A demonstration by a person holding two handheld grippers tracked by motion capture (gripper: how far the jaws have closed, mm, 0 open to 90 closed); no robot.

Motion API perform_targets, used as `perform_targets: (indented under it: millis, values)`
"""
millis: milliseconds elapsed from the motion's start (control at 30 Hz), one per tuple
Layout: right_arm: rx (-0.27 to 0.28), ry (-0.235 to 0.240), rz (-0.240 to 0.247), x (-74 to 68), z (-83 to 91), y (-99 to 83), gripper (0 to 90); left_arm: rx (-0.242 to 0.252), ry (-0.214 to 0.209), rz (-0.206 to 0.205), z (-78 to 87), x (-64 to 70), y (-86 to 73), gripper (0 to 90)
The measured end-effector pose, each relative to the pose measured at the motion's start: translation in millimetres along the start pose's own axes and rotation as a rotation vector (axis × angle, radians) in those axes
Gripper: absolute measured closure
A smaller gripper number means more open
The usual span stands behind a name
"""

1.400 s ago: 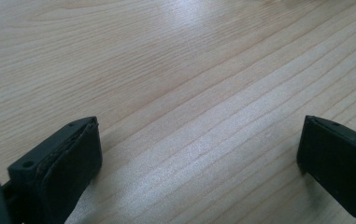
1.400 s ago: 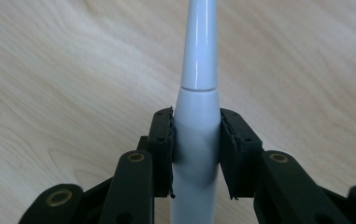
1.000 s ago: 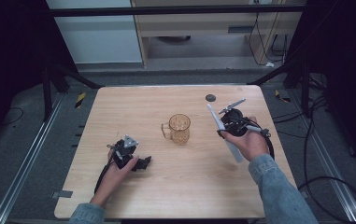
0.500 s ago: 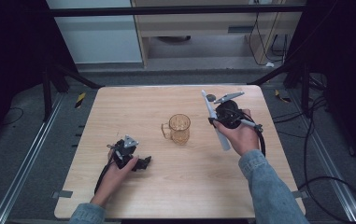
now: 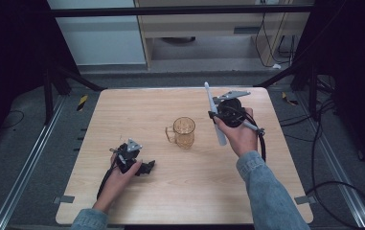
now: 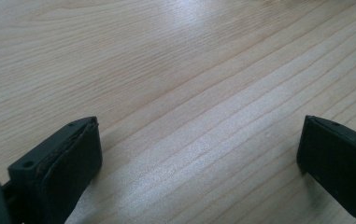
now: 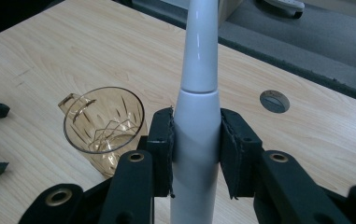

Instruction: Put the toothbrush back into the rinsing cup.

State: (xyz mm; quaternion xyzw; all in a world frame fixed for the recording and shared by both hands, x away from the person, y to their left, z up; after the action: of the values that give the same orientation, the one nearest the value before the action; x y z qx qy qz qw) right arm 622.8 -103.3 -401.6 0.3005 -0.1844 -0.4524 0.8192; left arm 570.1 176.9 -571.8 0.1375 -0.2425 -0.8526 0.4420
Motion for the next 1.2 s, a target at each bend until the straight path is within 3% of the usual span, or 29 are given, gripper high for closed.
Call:
perform_targets:
  millis: [233, 1200]
  values:
    - [0.018, -0.001, -0.023, -0.6, 1.7, 7.3, 67.4, 0.000, 0.000, 0.000, 0.0, 0.0, 0.0, 0.0]
    - [0.127, -0.020, -0.002, -14.2, 19.1, 59.7, 67.4, 0.005, 0.000, 0.003, -0.2, 0.1, 0.5, 0.0]
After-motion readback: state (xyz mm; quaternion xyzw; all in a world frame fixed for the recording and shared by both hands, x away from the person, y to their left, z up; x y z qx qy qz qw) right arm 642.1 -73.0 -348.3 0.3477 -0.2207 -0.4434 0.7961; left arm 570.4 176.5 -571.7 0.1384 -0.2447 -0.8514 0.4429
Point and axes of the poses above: each handheld gripper's, and its own axes: z roughly backward along the jaws, y roughly out of its top, x roughly to its right, the point moved 9 cm from there along -z, roughly forward along the jaws, and after that the axes turned 13 degrees about -x, right-handed, at the moved point
